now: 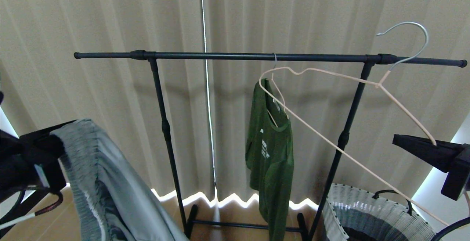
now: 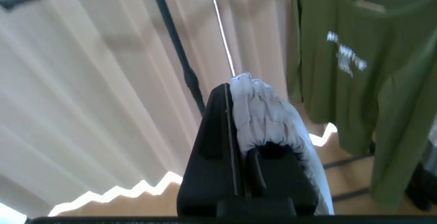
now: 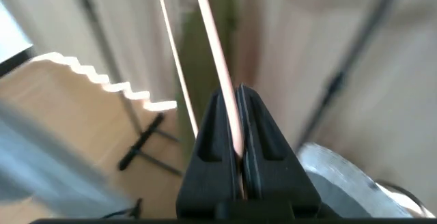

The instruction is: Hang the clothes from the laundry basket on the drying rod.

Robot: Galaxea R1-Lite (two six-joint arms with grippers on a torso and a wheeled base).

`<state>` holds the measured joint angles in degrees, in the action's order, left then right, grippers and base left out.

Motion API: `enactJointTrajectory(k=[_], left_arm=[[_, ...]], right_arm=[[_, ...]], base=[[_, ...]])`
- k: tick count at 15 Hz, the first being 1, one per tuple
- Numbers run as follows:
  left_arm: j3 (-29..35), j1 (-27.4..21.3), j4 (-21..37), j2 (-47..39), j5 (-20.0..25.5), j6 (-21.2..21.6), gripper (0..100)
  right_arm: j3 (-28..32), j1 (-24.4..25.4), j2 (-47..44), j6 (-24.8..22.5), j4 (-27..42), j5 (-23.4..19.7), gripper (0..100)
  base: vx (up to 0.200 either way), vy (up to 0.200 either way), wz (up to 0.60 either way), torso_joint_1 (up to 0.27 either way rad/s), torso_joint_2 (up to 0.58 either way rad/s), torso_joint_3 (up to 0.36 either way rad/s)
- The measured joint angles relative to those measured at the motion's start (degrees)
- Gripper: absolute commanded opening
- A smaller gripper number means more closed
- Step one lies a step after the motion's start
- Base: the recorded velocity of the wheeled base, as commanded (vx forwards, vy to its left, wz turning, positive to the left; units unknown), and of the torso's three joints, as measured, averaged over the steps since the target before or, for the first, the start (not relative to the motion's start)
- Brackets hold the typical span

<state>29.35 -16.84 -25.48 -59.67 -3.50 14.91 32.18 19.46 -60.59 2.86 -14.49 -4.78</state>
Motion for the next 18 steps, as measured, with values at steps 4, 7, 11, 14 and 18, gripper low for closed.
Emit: enactJointTrajectory(k=[4, 7, 11, 14, 18], left_arm=[[11.9, -4.3, 0.2, -12.4, -5.3, -1.0, 0], [21.2, -6.8, 2.0, -21.3, -12.9, -1.5, 0], [34.4, -6.9, 10.0, -30.8, -18.8, -7.9, 0], [39.3, -8.0, 11.2, -36.8, -24.6, -13.8, 0], [40.3, -9.7, 11.1, -40.0, -25.0, -15.7, 0]], right_arm=[[0.1, 6.3, -3.1, 0.9, -0.2, 0.0, 0], [0.2, 11.3, -7.1, 3.8, -0.2, 0.1, 0], [1.2, 20.8, -9.8, 9.6, -0.3, 0.5, 0], [2.1, 24.7, -10.7, 10.0, -0.1, 0.7, 0], [4.9, 26.3, -13.7, 10.2, -0.2, 0.8, 0]], base=[[0.0, 0.0, 0.0, 0.0, 0.0, 0.0], [0.0, 0.0, 0.0, 0.0, 0.0, 0.0], [0.0, 0.0, 0.0, 0.0, 0.0, 0.0], [0.0, 0.0, 0.0, 0.0, 0.0, 0.0], [0.0, 0.0, 0.0, 0.0, 0.0, 0.0]])
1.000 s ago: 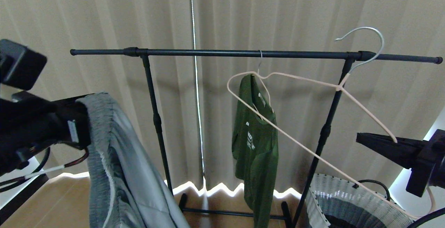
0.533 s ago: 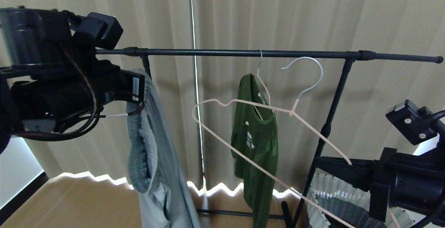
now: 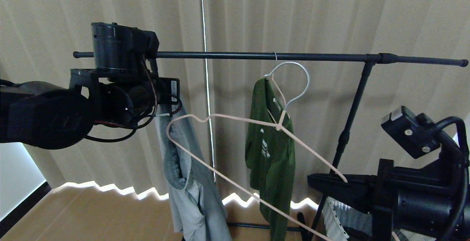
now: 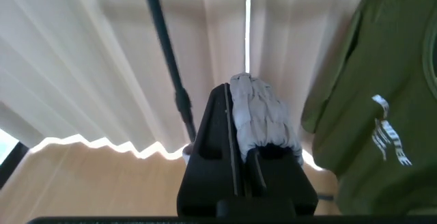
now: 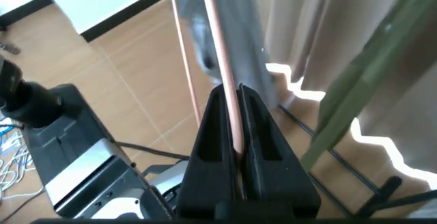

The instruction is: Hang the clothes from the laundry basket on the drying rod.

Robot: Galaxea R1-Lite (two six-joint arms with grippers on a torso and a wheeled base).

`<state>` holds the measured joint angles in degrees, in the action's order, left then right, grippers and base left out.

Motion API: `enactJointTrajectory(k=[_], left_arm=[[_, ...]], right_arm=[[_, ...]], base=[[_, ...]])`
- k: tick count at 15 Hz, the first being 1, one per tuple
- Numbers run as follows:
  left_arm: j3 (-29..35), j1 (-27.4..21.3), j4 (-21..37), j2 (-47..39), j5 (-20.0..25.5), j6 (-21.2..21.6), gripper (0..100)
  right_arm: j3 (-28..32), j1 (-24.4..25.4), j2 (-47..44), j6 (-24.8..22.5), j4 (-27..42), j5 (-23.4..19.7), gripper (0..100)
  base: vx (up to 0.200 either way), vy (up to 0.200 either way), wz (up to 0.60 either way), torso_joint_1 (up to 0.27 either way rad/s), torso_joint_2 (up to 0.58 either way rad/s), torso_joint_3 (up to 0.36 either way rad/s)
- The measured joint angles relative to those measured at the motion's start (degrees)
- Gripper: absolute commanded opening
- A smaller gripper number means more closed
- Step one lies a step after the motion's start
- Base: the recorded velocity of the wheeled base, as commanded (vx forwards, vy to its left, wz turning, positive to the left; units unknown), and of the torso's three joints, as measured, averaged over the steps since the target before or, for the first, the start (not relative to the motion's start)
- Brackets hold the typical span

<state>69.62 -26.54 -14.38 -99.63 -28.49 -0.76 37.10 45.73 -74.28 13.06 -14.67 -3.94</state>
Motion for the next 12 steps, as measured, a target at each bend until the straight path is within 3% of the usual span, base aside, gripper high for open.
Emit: enactJointTrajectory(k=[4, 6, 10, 12], left_arm=[[0.0, -0.2, 0.9, -0.5, -0.3, 0.5, 0], [0.0, -0.2, 1.8, -0.5, -1.1, 0.6, 0], [0.0, -0.2, 1.8, -0.8, -1.3, 0.5, 0], [0.3, 0.2, 1.8, -0.8, -2.0, 0.6, 0]], right_arm=[[5.5, 0.1, -7.2, 1.4, -0.1, 8.3, 0], [8.7, 0.4, -10.6, 5.7, -3.2, 9.8, 0], [9.3, 2.7, -13.8, 6.8, -5.3, 10.8, 0], [9.5, 3.6, -14.9, 6.9, -5.2, 14.4, 0]], base=[[0.0, 0.0, 0.0, 0.0, 0.0, 0.0], [0.0, 0.0, 0.0, 0.0, 0.0, 0.0], [0.0, 0.0, 0.0, 0.0, 0.0, 0.0], [0.0, 0.0, 0.0, 0.0, 0.0, 0.0]])
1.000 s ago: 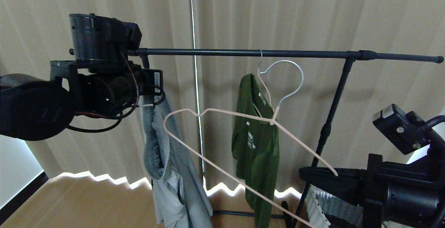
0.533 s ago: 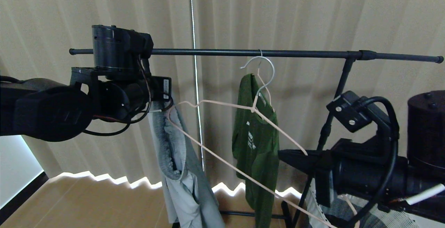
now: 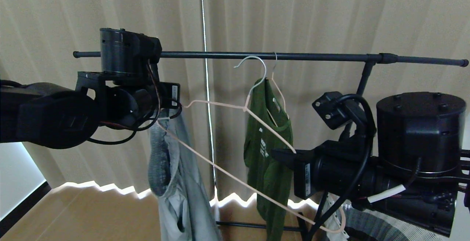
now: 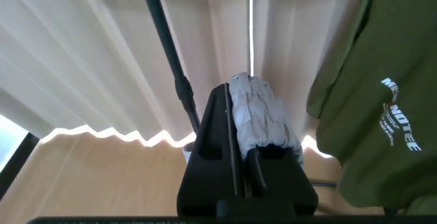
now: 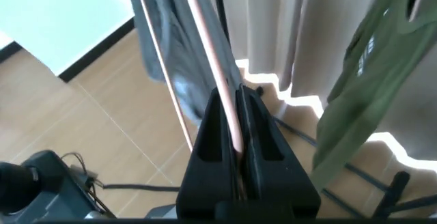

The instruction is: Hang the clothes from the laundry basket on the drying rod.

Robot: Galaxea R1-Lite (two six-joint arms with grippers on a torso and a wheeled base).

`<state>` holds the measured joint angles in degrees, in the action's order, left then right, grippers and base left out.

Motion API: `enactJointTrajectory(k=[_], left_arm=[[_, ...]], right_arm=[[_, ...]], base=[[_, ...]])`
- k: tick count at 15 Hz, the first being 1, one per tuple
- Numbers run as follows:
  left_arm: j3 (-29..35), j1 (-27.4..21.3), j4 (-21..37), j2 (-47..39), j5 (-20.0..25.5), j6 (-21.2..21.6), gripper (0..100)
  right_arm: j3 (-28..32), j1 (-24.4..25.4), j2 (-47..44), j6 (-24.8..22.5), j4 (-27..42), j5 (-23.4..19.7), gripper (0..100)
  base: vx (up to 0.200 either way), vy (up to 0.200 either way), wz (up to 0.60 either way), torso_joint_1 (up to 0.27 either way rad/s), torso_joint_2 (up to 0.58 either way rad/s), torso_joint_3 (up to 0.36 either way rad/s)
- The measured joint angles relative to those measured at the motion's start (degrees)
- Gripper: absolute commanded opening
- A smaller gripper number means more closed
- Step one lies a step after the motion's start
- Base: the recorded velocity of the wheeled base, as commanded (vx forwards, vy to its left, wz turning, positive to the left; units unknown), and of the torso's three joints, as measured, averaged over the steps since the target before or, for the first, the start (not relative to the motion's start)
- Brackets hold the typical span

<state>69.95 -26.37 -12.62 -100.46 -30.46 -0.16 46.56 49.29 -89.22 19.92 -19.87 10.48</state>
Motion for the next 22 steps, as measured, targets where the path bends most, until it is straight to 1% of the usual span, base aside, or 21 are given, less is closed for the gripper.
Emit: enactJointTrajectory(k=[2, 5, 7, 10, 12, 14, 17, 20, 22], left_arm=[[0.3, 0.4, 0.2, 0.0, -2.0, 0.8, 0], [-0.9, 0.8, 0.9, 0.4, -2.4, 3.6, 0], [-1.3, 0.7, 4.4, 1.0, -2.5, 4.4, 0], [-1.5, 0.3, 8.7, 2.3, -2.5, 4.6, 0], [-1.7, 0.0, 8.8, 2.7, -2.6, 4.4, 0], [-1.7, -0.1, 8.5, 2.7, -2.6, 3.8, 0], [-1.4, -0.3, 8.3, 2.5, -2.6, 1.6, 0], [-1.1, -0.4, 8.4, 2.0, -2.5, 0.4, 0], [-1.1, -0.3, 8.3, 2.0, -2.5, 0.4, 0]], right_arm=[[0.1, 0.6, -1.0, 0.0, 0.3, 3.4, 0], [0.8, 0.8, -1.7, -0.1, 0.4, 6.9, 0], [2.3, 0.7, -2.5, -0.2, 0.2, 7.6, 0], [5.4, -0.1, -5.3, -0.2, 0.1, 10.8, 0], [6.8, -0.2, -6.9, -0.2, 0.0, 11.0, 0], [7.2, 1.5, -7.4, 0.3, 0.1, 10.6, 0], [7.2, 5.4, -6.9, 3.3, 1.0, 10.2, 0], [7.4, 10.8, -7.5, 7.4, 3.5, 10.1, 0], [8.0, 11.9, -8.6, 7.9, 3.7, 10.5, 0]], base=[[0.0, 0.0, 0.0, 0.0, 0.0, 0.0], [0.0, 0.0, 0.0, 0.0, 0.0, 0.0], [0.0, 0.0, 0.0, 0.0, 0.0, 0.0], [0.0, 0.0, 0.0, 0.0, 0.0, 0.0], [0.0, 0.0, 0.0, 0.0, 0.0, 0.0], [0.0, 0.0, 0.0, 0.0, 0.0, 0.0], [0.0, 0.0, 0.0, 0.0, 0.0, 0.0], [0.0, 0.0, 0.0, 0.0, 0.0, 0.0], [0.0, 0.0, 0.0, 0.0, 0.0, 0.0]])
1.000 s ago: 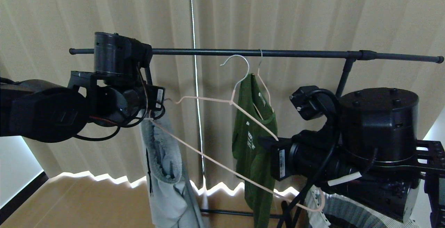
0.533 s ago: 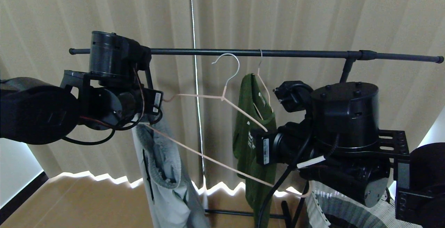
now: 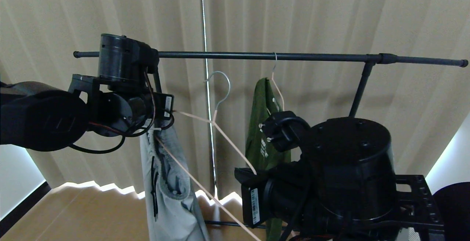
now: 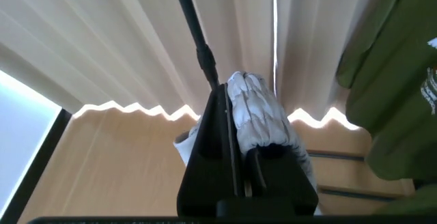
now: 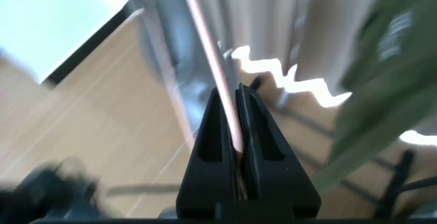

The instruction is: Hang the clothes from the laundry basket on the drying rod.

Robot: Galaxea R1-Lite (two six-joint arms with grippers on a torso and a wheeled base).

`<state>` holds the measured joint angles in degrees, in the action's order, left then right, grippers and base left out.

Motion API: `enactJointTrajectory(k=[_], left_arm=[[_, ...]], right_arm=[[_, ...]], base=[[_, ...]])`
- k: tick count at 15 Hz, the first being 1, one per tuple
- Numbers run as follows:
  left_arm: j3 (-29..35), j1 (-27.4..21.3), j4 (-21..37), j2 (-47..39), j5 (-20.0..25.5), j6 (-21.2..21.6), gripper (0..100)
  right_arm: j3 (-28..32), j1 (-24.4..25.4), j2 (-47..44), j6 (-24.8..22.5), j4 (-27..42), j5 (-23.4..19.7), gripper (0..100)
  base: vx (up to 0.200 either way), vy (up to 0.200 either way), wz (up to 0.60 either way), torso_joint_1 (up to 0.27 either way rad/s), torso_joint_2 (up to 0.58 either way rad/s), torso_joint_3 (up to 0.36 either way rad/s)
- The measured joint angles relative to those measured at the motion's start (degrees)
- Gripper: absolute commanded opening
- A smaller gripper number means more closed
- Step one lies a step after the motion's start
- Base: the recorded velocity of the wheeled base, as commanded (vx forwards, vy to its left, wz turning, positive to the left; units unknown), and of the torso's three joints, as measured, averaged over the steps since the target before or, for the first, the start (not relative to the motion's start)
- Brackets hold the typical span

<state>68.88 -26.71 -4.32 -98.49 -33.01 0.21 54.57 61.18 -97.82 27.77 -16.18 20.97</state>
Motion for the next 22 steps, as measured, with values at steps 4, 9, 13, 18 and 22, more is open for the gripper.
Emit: enactJointTrajectory(k=[4, 9, 13, 18, 22], left_arm=[[-0.2, -0.5, 0.2, 1.4, 0.0, -0.1, 0], [-0.5, -6.1, 0.1, 5.1, 0.0, -1.2, 0], [-0.4, -12.7, 0.2, 7.1, 0.0, -2.6, 0], [-3.3, -17.2, 0.5, 10.3, 2.0, -3.5, 0], [-7.3, -17.5, 0.5, 14.2, 9.3, -3.3, 0]], right_arm=[[1.5, -3.1, -2.1, 0.0, 0.1, 1.9, 0], [6.2, -5.2, -6.4, 0.1, -0.2, 2.7, 0], [9.0, -5.7, -9.1, 0.1, -0.9, 2.7, 0], [8.4, -7.7, -9.0, 0.2, -2.5, 2.8, 0], [5.5, -8.7, -5.7, -1.5, -6.4, 2.4, 0]], base=[[0.0, 0.0, 0.0, 0.0, 0.0, 0.0], [0.0, 0.0, 0.0, 0.0, 0.0, 0.0], [0.0, 0.0, 0.0, 0.0, 0.0, 0.0], [0.0, 0.0, 0.0, 0.0, 0.0, 0.0], [0.0, 0.0, 0.0, 0.0, 0.0, 0.0]])
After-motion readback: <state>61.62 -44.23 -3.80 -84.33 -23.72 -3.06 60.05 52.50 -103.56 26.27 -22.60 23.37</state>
